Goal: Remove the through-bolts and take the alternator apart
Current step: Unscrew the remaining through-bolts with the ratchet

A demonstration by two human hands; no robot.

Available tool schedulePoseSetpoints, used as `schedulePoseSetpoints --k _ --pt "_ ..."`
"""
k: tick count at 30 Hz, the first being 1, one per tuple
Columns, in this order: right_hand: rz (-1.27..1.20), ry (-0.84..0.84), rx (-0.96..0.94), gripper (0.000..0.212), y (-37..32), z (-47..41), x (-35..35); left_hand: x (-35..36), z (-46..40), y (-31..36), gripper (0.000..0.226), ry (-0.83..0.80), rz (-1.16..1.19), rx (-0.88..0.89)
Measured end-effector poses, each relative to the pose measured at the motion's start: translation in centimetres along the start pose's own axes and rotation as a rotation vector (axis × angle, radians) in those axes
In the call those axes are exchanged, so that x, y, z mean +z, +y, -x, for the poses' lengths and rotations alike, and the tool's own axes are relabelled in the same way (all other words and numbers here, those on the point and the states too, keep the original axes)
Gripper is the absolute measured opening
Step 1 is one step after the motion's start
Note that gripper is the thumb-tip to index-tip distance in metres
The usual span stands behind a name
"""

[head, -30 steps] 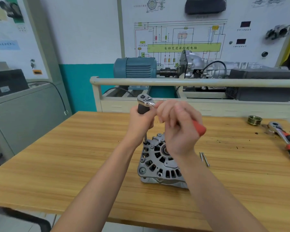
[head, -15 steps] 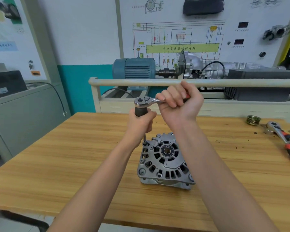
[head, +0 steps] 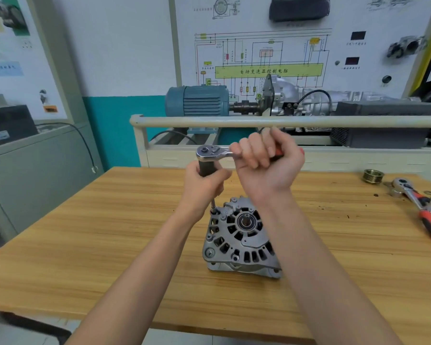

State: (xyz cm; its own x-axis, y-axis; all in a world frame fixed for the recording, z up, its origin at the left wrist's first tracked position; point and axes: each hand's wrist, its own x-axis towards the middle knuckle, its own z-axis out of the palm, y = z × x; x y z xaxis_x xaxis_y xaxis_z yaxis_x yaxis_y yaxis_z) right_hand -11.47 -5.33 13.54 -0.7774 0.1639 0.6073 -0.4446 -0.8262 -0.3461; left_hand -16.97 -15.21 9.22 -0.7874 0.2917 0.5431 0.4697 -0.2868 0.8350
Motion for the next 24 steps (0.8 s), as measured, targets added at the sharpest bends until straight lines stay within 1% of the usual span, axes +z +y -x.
schedulePoseSetpoints --k 1,3,4,6,8,9,13,14,16,18,20,21,24 --pt "-0.080 0.054 0.114 0.042 -0.6 -1.0 -0.2 -0.2 0.0 0.2 0.030 -0.076 -0.010 0.010" --pt "-0.151 0.127 0.315 0.040 -1.4 -2.8 -0.1 -0.4 -0.4 0.6 0.034 -0.199 -0.016 -0.001" --pt "-0.159 0.149 0.384 0.040 -1.5 -3.4 0.0 -0.4 -0.6 0.8 0.036 -0.235 -0.006 -0.013" --pt "-0.165 0.179 0.444 0.038 -1.6 -4.2 0.0 -0.1 -0.8 0.9 0.039 -0.249 0.029 -0.049" --pt "-0.165 0.196 0.408 0.039 -1.4 -4.1 0.1 0.2 -0.7 0.7 0.041 -0.199 0.048 -0.065" --pt "-0.164 0.198 0.351 0.040 -1.2 -3.6 0.1 0.4 -0.6 0.6 0.040 -0.159 0.054 -0.063" --pt "-0.093 0.119 -0.010 0.040 0.3 0.3 0.3 0.9 -0.2 0.4 0.030 0.029 0.086 -0.040" --pt "-0.049 0.082 -0.084 0.041 0.7 1.4 0.5 1.1 -0.1 0.4 0.027 0.075 0.081 -0.033" --pt "0.071 0.012 -0.218 0.040 1.6 3.1 0.8 1.3 0.0 0.3 0.027 0.155 0.048 -0.017" --pt "0.160 -0.033 -0.322 0.037 2.3 4.0 0.9 1.4 0.1 0.3 0.027 0.181 0.010 0.005" --pt "0.179 -0.048 -0.325 0.037 2.2 3.9 0.9 1.2 0.2 0.3 0.029 0.152 0.014 0.010" --pt "0.161 -0.037 -0.279 0.040 1.9 3.5 0.9 1.0 0.2 0.2 0.031 0.118 0.024 0.005" --pt "0.018 0.060 0.001 0.044 -0.2 1.0 0.6 0.1 0.0 0.4 0.034 -0.044 0.012 0.003"
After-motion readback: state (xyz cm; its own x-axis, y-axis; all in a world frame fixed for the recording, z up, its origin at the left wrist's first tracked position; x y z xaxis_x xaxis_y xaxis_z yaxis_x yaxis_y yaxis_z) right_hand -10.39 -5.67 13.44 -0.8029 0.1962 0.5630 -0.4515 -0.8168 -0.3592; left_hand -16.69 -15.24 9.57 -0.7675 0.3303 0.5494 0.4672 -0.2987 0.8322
